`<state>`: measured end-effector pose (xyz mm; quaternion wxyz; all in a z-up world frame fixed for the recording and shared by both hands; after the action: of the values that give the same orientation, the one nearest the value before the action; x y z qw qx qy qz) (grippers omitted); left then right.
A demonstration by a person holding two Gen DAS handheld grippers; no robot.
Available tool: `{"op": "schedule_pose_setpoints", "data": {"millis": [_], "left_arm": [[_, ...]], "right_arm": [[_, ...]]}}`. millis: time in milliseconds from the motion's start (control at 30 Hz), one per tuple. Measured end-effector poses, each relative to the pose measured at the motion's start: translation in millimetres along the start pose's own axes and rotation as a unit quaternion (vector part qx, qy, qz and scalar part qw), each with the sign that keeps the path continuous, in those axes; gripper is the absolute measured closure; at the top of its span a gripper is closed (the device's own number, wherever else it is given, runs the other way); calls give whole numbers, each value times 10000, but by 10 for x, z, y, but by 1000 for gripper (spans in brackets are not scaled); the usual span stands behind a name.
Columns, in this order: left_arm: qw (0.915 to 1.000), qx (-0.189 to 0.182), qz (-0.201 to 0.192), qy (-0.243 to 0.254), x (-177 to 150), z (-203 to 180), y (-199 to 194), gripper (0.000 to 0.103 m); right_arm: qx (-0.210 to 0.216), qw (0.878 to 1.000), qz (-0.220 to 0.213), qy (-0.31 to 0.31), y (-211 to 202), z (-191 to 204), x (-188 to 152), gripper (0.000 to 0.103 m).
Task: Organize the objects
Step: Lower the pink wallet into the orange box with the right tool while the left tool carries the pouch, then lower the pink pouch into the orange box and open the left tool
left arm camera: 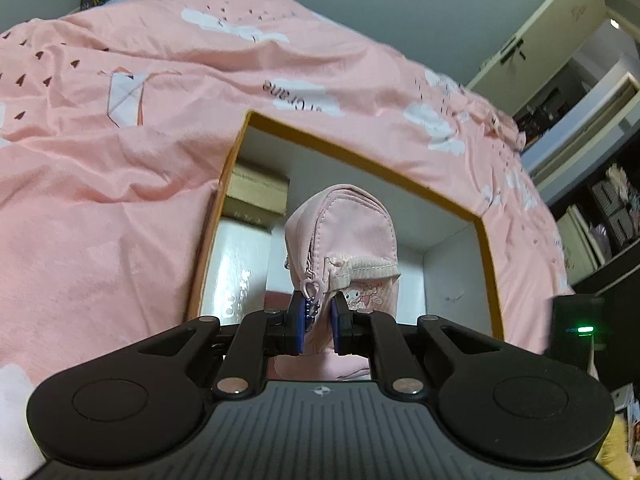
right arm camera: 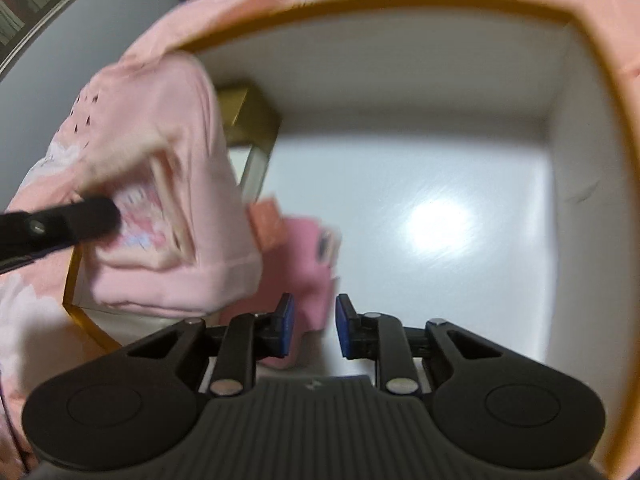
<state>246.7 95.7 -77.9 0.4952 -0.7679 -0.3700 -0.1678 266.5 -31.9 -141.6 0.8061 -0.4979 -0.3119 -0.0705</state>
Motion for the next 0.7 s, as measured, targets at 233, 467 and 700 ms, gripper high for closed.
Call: {"op": "schedule_pose_setpoints", "data": {"millis": [233, 467, 700], "left_arm": [[9967, 162, 726, 313, -211, -53, 299, 89], [9923, 592, 896, 621, -311, -23, 389, 87], [9848, 1159, 723, 1068, -502, -46, 483, 78]], "right_arm": [[-71, 9969, -690, 375, -409, -331, 139, 78], [585, 9933, -532, 845, -316, -121, 40, 76], [697, 9944, -288, 742, -30, 95, -3, 80]]}}
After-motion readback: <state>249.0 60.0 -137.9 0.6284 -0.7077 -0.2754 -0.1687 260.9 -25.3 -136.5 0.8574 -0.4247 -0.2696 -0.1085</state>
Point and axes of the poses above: each gripper's, at about its wrist camera, not at the fingertips, and y roughly the way its jaws point, z to its left, x to its top, the point moved 9 cm from there along y, roughly the way its jaws point, and after that the axes turned 11 degrees about -z, right-handed, at the moved point
